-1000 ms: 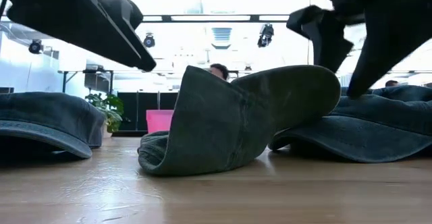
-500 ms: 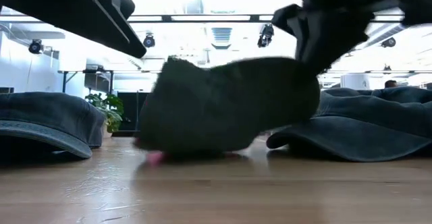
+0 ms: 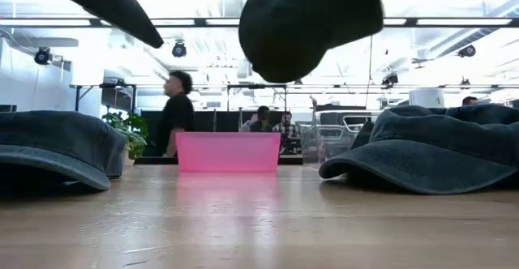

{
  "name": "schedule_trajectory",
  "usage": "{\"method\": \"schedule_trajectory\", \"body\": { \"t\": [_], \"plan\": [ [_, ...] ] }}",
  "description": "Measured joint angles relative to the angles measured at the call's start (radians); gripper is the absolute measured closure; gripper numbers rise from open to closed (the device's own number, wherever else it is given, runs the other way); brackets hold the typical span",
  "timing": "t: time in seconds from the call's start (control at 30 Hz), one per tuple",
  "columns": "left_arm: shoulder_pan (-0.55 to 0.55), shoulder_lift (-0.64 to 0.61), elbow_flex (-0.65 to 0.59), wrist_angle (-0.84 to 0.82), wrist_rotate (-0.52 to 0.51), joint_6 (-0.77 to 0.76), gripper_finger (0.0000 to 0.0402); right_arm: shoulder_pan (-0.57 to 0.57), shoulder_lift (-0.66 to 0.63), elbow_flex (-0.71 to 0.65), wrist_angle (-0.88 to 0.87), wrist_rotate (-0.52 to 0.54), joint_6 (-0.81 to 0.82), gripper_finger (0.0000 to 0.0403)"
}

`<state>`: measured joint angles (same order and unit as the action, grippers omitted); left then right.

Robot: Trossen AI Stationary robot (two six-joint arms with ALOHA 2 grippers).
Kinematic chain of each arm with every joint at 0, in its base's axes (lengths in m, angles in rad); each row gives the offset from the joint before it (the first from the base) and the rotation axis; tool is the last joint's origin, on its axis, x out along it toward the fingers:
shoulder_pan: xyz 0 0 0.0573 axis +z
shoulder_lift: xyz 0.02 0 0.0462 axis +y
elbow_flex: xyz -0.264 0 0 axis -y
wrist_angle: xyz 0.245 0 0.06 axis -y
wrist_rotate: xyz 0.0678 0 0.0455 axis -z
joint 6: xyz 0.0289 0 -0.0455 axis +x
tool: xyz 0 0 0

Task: Pick & Place hat
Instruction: Put the left black cap into the transparent bin

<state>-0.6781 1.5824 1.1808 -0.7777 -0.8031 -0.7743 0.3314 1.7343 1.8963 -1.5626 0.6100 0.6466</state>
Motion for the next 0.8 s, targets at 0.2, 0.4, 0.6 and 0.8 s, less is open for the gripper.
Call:
{"method": "schedule_trajectory", "body": {
  "t": [0.2,0.4,0.6,0.8],
  "plan": [
    [0.002,-0.015,0.026,-0.106,-0.019,-0.085,0.0259,-0.246,-0.040,-0.075,-0.008,-0.009,0.093,0.0390],
    [0.011,-0.035,0.026,-0.130,-0.029,-0.131,0.0259,-0.520,-0.025,-0.228,-0.008,-0.222,0.100,0.0390],
    [0.011,-0.044,0.025,-0.132,-0.031,-0.149,0.0259,-0.509,-0.016,-0.289,0.002,-0.351,0.069,0.0390],
    [0.017,-0.044,0.008,-0.134,-0.055,-0.148,0.0259,-0.493,-0.016,-0.297,-0.001,-0.410,0.158,0.0390]
  ]
}}
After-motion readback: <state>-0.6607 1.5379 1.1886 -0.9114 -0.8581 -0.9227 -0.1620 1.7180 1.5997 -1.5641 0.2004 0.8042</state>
